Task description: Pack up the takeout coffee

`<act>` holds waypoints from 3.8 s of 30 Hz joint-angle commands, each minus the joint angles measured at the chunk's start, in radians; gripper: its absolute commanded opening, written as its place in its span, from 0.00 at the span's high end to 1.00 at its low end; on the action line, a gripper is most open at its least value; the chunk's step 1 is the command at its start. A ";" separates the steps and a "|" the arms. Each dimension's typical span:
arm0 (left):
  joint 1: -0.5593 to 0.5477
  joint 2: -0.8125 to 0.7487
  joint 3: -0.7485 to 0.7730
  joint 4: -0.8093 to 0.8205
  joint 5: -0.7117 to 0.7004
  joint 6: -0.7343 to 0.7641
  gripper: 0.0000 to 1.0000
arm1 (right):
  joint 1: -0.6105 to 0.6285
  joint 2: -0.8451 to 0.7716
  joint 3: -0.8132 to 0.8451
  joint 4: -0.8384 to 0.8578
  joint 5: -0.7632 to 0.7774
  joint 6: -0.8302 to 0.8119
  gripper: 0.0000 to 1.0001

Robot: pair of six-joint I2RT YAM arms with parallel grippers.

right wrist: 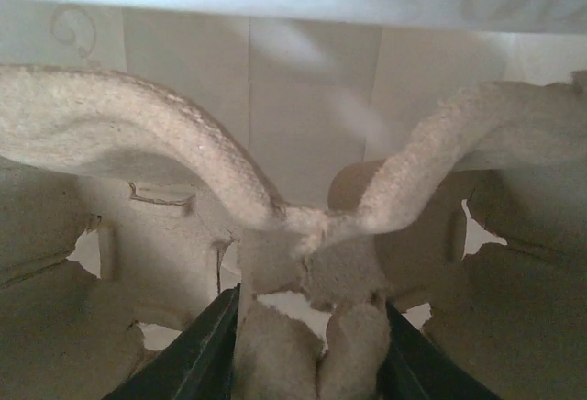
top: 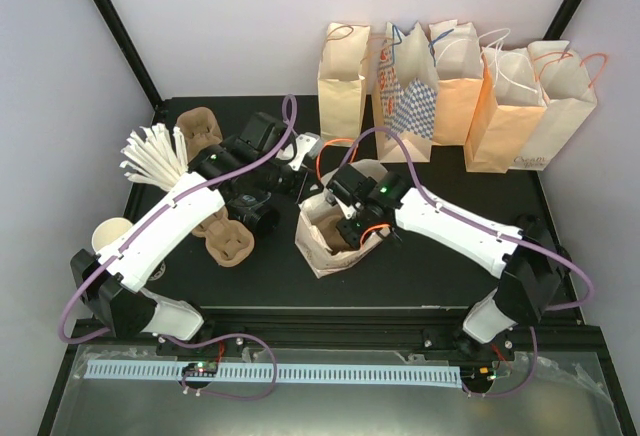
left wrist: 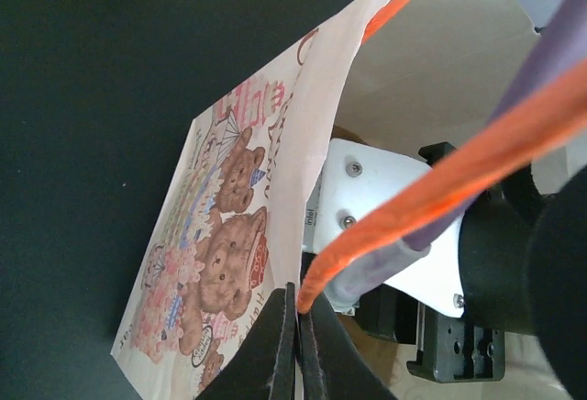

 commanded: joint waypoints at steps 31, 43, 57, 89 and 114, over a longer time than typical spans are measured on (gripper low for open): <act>-0.181 -0.404 -0.161 0.171 -0.049 -0.068 0.39 | -0.001 0.192 0.211 -0.154 -0.090 0.026 0.64; -0.397 -0.282 -0.212 0.362 -0.228 -0.062 0.45 | 0.000 0.184 0.209 -0.158 -0.114 0.032 0.64; -0.432 -0.234 -0.234 0.453 -0.106 -0.065 0.98 | -0.001 0.216 0.236 -0.159 -0.127 0.025 0.64; -0.568 -0.058 -0.162 0.270 0.053 0.116 0.98 | -0.001 0.304 0.457 -0.411 -0.140 -0.009 0.62; -0.592 -0.164 -0.053 0.301 -0.187 0.013 0.43 | 0.002 0.124 0.028 -0.040 -0.130 0.012 0.63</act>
